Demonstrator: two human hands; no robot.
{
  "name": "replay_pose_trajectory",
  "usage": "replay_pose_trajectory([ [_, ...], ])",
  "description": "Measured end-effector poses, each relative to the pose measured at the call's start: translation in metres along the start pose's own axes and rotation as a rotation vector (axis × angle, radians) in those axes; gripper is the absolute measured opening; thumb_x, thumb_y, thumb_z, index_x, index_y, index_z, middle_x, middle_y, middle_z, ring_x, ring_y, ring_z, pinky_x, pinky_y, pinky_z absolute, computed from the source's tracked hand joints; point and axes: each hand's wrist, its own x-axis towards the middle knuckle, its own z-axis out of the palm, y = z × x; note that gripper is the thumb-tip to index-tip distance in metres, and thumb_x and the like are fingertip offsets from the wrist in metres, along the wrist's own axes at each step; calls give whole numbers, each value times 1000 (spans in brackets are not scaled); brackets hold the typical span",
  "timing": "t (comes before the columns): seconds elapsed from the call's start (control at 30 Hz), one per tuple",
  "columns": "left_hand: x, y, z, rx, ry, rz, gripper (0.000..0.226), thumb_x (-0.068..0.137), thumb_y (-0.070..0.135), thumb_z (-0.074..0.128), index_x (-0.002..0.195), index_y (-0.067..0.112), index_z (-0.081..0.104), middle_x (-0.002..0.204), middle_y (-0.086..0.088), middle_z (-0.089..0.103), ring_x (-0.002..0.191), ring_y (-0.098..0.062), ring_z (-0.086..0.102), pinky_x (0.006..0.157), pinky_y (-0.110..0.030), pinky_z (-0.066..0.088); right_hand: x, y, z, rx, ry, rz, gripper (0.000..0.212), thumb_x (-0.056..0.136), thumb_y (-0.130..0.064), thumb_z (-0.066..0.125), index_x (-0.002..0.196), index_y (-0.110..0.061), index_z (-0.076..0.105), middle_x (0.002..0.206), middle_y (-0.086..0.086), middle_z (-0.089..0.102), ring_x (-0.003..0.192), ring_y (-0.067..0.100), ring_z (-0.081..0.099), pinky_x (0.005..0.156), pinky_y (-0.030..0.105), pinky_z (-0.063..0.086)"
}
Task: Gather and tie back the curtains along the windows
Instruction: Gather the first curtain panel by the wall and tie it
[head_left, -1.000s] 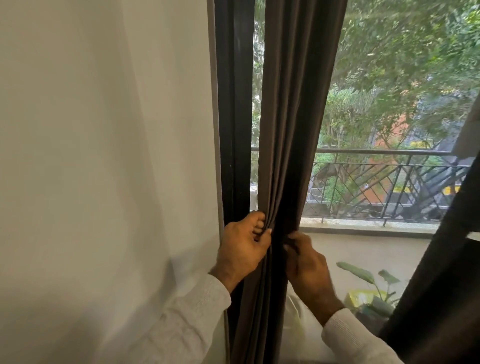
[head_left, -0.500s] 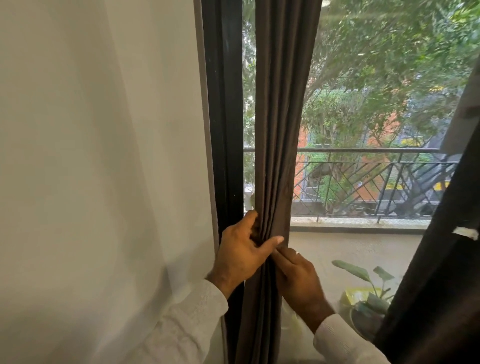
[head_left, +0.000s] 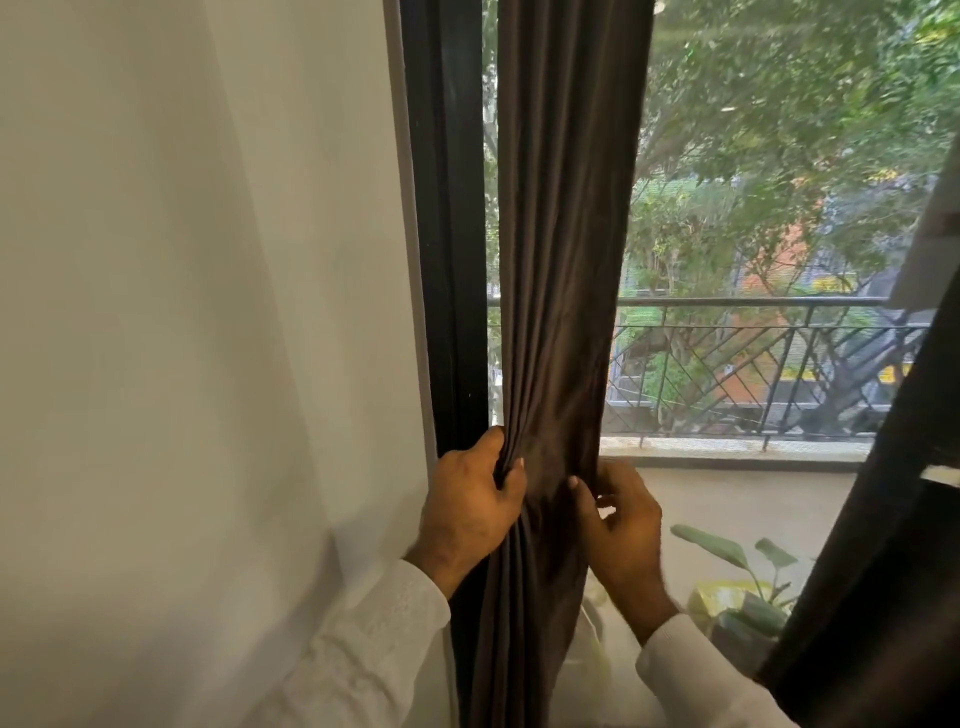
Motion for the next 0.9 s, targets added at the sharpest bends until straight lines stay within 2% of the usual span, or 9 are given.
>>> replay_pose_trajectory([
  [0.13, -1, 3, 4, 26, 5, 11, 14, 104, 27, 66, 92, 24, 60, 68, 13, 61, 56, -7, 62, 55, -16, 49, -32, 5, 8, -324, -152, -393, 48, 99, -6, 68, 146, -10, 60, 124, 2, 65, 96, 19, 65, 81, 32, 57],
  [0.2, 1, 6, 6, 13, -13, 10, 26, 104, 23, 66, 84, 34, 52, 64, 14, 56, 54, -6, 60, 53, -10, 43, -34, 7, 13, -420, -194, -528, 58, 93, -4, 71, 149, -3, 56, 128, 13, 66, 94, 26, 63, 79, 33, 53],
  [0.3, 2, 8, 6, -64, -111, 14, 21, 104, 43, 66, 90, 29, 60, 71, 10, 65, 62, -10, 67, 57, -23, 56, -28, 3, 17, -435, -216, -572, 56, 91, -7, 74, 144, -3, 61, 123, 14, 66, 90, 29, 63, 76, 34, 52],
  [0.4, 5, -1, 3, 0, -121, -3, 44, 100, 62, 61, 112, 20, 67, 87, 10, 72, 77, -9, 73, 71, -31, 64, -21, 11, 11, -432, -308, -631, 64, 85, -5, 79, 146, -10, 61, 128, 10, 63, 102, 28, 63, 86, 38, 57],
  [0.5, 7, -11, 0, 18, -73, 18, 27, 105, 40, 61, 114, 16, 69, 88, 8, 72, 74, -7, 70, 69, -29, 64, -11, 17, 0, -320, -255, -409, 63, 88, -3, 69, 147, -22, 59, 135, 1, 56, 118, 22, 60, 97, 40, 57],
  [0.6, 5, -15, -2, -53, -93, 22, 33, 102, 42, 59, 115, 14, 71, 93, 5, 75, 79, -8, 73, 73, -24, 63, 9, 20, 1, -102, -44, -18, 48, 100, -17, 67, 145, -26, 51, 137, -7, 54, 120, 16, 58, 94, 40, 55],
  [0.67, 6, -16, -4, -79, -124, 11, 28, 101, 40, 60, 112, 16, 72, 92, 6, 75, 79, -8, 73, 72, -20, 60, 26, 18, 2, 77, -102, 168, 54, 101, -26, 70, 150, -29, 48, 142, -11, 58, 125, 11, 59, 95, 35, 54],
  [0.77, 10, -17, -7, -66, -158, 5, 4, 104, 28, 65, 101, 26, 68, 84, 10, 72, 72, -5, 69, 67, -16, 55, 38, 13, 1, 141, -131, 239, 23, 102, -28, 68, 125, -30, 68, 115, -15, 74, 108, 12, 71, 87, 35, 63],
  [0.9, 10, -14, -6, 25, -97, 14, 16, 105, 26, 64, 92, 32, 57, 70, 16, 60, 56, -3, 59, 56, -13, 45, 11, 1, -5, -7, 87, 131, 5, 100, -30, 71, 105, -28, 72, 94, -15, 71, 86, 8, 68, 74, 45, 64],
])
